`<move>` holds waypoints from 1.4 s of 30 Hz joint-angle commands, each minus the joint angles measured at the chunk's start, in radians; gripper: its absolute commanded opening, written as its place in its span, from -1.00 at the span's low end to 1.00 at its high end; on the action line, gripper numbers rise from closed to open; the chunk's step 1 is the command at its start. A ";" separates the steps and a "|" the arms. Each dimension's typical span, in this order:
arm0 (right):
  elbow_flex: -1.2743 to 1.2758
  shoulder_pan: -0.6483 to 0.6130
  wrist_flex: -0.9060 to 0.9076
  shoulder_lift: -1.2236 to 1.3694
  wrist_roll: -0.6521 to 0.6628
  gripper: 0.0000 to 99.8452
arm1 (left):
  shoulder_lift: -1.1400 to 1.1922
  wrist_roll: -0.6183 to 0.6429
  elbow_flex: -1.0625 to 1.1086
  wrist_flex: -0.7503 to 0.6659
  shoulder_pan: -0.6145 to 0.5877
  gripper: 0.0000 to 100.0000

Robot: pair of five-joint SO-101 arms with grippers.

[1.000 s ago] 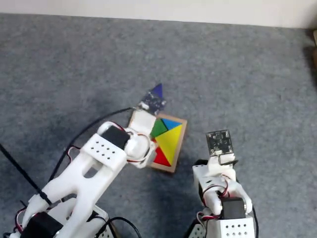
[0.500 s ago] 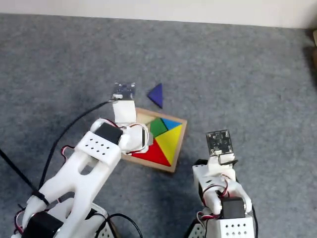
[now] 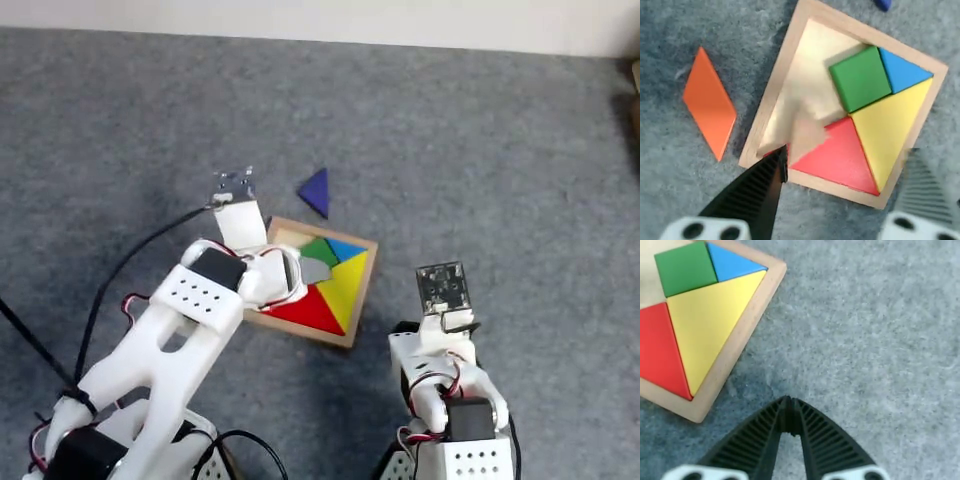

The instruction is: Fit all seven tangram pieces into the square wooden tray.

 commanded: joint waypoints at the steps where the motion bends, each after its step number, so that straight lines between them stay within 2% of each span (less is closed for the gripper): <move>1: 0.104 0.012 0.005 -0.002 -0.005 -0.99 | -0.005 0.031 -0.013 -0.014 -0.019 -0.23; 7: 0.104 0.012 0.005 -0.002 -0.005 -0.99 | -0.013 -0.028 -0.015 -0.014 -0.021 -0.35; 15: 0.104 0.012 0.005 -0.002 -0.005 -0.99 | -0.004 -0.199 -0.010 -0.015 -0.163 -0.85; 18: 0.104 0.012 0.005 -0.002 -0.005 -0.99 | -0.002 -0.282 0.016 -0.068 -0.200 -0.98; 23: 0.104 0.012 0.005 -0.002 -0.005 -0.99 | -0.002 -0.342 0.101 -0.198 -0.156 -0.99; 27: 0.104 0.012 0.005 -0.002 -0.005 -0.99 | -0.001 -0.356 0.117 -0.235 -0.094 -0.99; 32: 0.104 0.012 0.005 -0.002 -0.005 -0.99 | 0.061 -0.359 0.087 -0.288 -0.087 -0.99; 38: 0.104 0.012 0.005 -0.002 -0.005 -0.99 | 0.352 -0.391 -0.085 -0.249 -0.087 -0.99; 42: 0.104 0.012 0.005 -0.002 -0.005 -0.99 | 0.397 -0.391 -0.170 -0.173 -0.085 -0.99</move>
